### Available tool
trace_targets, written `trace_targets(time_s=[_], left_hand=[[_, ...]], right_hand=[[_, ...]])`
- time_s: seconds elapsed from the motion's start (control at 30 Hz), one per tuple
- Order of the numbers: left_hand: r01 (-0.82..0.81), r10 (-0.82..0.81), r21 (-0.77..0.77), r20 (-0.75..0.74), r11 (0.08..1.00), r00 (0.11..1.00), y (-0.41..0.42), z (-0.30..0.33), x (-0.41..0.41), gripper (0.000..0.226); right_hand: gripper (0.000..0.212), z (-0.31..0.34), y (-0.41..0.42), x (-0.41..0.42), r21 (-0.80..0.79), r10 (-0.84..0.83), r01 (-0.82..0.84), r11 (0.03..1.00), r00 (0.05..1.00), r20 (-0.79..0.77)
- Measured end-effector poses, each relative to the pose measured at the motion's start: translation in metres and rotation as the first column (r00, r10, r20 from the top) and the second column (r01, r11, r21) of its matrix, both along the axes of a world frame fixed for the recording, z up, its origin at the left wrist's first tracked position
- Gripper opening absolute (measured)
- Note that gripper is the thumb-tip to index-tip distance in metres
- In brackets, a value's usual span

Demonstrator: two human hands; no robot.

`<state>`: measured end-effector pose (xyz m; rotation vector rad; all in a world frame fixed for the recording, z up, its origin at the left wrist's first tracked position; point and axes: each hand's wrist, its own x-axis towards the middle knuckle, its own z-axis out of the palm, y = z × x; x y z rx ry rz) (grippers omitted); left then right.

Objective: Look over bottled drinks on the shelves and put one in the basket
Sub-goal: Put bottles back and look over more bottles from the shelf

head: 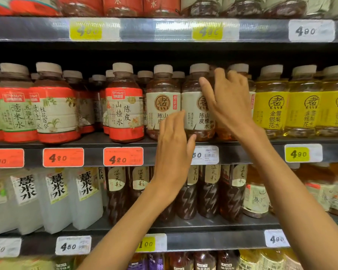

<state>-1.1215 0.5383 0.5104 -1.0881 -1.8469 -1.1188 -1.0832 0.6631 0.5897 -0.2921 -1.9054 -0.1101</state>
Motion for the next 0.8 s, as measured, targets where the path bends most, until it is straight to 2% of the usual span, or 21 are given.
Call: trace_targets(time_s=[0.07,0.13,0.27,0.37,0.47,0.57,0.63,0.8], left_hand=[[0.014,-0.013,-0.038,0.012,0.999,1.0,0.005,-0.002,0.002,0.056],[0.027,-0.026,-0.031,0.031,0.999,0.999,0.008,-0.003,0.005,0.057],[0.122,-0.132,0.085,0.121,0.989,0.984,0.007,-0.003,0.007,0.057],[0.164,-0.183,0.14,0.136,0.977,0.974,0.003,-0.003,0.006,0.067],[0.172,-0.192,0.129,0.163,0.977,0.968,0.001,-0.004,0.001,0.078],[0.169,-0.183,0.103,0.154,0.98,0.971,0.0,-0.004,0.0,0.075],[0.185,-0.204,0.122,0.176,0.975,0.963,0.0,-0.003,0.002,0.074],[0.309,-0.353,0.215,0.211,0.927,0.912,-0.004,-0.006,0.021,0.079]], right_hand=[[0.051,-0.002,0.004,-0.001,0.019,-0.019,0.019,1.0,0.999,0.035],[0.057,-0.003,0.006,0.001,-0.01,0.055,-0.055,0.998,0.998,0.034],[0.071,-0.004,0.004,0.01,-0.027,0.198,-0.198,0.98,0.98,-0.005],[0.075,-0.007,0.002,0.017,-0.029,0.322,-0.322,0.946,0.947,-0.018],[0.073,-0.014,-0.003,0.02,-0.184,0.531,-0.529,0.829,0.846,-0.04],[0.063,-0.017,-0.01,0.023,-0.319,0.668,-0.658,0.682,0.738,-0.093],[0.058,-0.016,-0.014,0.027,-0.339,0.733,-0.734,0.589,0.662,-0.159],[0.053,-0.023,-0.023,0.044,-0.304,0.776,-0.8,0.517,0.588,-0.227]])
